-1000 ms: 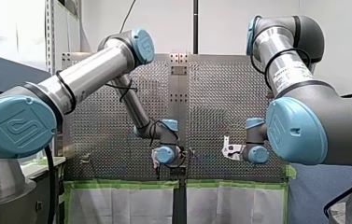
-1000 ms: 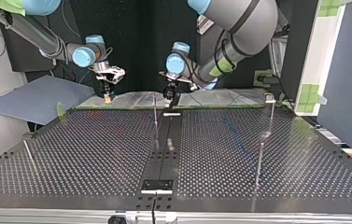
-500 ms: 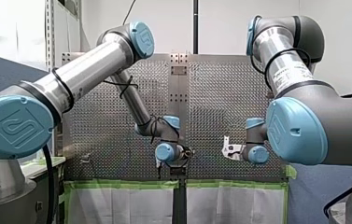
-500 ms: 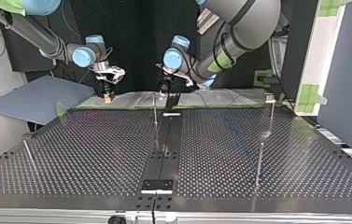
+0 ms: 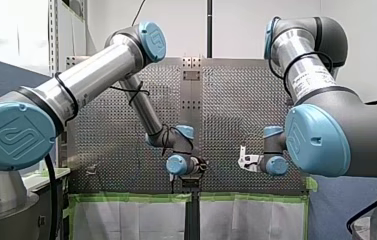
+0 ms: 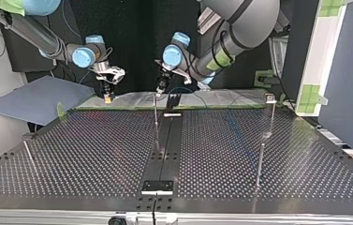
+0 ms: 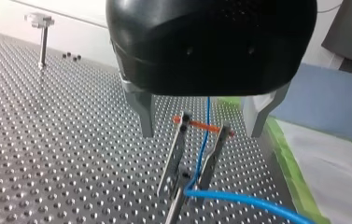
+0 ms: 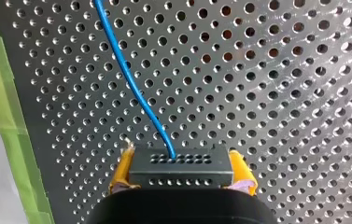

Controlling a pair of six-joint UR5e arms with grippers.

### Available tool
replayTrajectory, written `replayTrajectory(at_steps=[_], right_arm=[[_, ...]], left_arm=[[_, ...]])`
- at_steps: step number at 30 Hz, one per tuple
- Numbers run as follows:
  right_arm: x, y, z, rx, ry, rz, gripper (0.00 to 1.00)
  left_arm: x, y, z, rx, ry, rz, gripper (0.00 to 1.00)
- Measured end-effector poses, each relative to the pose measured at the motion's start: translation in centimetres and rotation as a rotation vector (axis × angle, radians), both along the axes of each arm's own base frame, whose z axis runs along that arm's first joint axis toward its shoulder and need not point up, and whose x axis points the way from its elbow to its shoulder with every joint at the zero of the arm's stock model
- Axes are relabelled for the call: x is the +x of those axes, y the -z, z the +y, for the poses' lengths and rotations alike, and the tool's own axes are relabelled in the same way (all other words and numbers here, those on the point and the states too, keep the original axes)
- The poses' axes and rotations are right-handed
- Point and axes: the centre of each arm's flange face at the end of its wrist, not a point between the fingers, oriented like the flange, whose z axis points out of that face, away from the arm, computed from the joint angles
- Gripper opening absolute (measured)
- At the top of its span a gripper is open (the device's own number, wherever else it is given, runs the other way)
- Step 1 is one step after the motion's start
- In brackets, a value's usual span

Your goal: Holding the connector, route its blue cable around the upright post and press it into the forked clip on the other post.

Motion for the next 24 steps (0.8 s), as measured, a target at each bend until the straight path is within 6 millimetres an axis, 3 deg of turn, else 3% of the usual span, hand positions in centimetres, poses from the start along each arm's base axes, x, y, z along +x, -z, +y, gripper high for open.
replayTrajectory(at_steps=[24], right_arm=[[-0.07, 0.06, 0.07, 0.008, 0.001, 0.002, 0.00]], left_arm=[[-0.97, 0.03, -0.73, 0.004, -0.002, 0.002, 0.91]])
